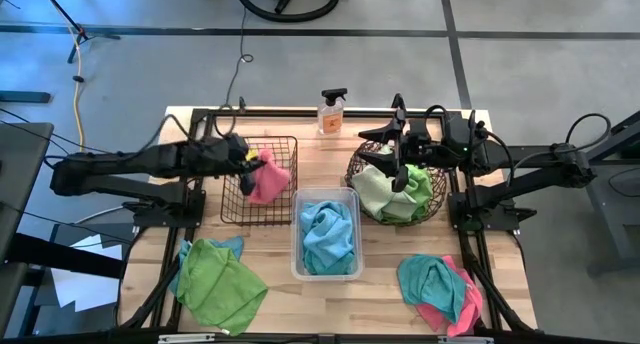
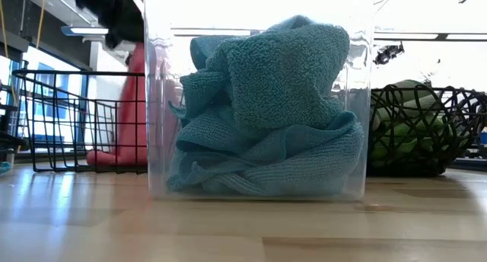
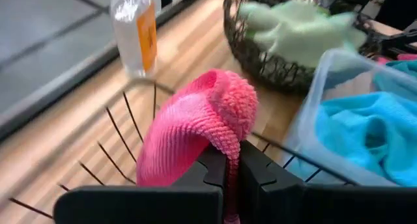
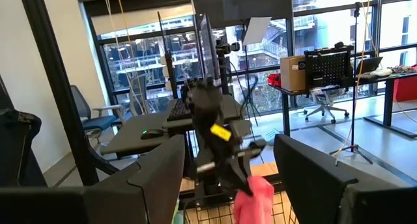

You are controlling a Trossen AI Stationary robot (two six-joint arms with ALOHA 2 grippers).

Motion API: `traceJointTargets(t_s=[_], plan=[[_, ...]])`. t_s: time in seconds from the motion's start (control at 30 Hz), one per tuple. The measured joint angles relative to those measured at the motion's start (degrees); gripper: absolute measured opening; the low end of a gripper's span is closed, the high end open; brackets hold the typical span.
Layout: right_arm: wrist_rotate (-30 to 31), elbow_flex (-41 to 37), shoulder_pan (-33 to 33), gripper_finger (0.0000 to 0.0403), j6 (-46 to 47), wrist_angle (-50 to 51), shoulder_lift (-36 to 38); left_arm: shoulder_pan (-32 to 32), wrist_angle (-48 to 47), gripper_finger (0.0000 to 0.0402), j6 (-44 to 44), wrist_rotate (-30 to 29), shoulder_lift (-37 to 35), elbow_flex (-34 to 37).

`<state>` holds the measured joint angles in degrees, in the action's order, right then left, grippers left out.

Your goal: Sort microfiber towel by color & place in baskets

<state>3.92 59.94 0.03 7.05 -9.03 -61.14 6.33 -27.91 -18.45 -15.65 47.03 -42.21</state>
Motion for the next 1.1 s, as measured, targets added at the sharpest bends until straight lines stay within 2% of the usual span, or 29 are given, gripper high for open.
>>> traceJointTargets(t_s=[0.2, 0.43, 0.53, 0.7, 0.97, 1.1], plan=[[0.00, -0.02, 0.00, 0.0236, -0.49, 0.28, 0.00, 0.00, 3.84, 0.0000, -6.67, 1.17, 0.46, 9.03], [-0.01, -0.02, 0.00, 0.0236, -1.08, 0.28, 0.00, 0.03, 4.75, 0.0001, -9.52, 1.89, 0.65, 10.28], [-0.01, -0.02, 0.00, 0.0236, -1.07, 0.63, 0.00, 0.40, 3.88, 0.0013, -8.53, 6.15, 1.59, 10.26], [-0.02, -0.02, 0.00, 0.0236, -1.07, 1.68, 0.02, 0.54, 1.76, 0.0071, -8.49, 10.67, 4.65, 9.78], [-0.01, -0.02, 0.00, 0.0236, -0.92, 2.82, 0.02, 0.56, -8.73, 0.0204, -3.95, 10.79, 10.89, 3.62], [-0.01, -0.02, 0.00, 0.0236, -0.95, 2.83, 0.02, 0.55, -11.69, 0.0254, -3.32, 10.92, 13.52, 0.35]])
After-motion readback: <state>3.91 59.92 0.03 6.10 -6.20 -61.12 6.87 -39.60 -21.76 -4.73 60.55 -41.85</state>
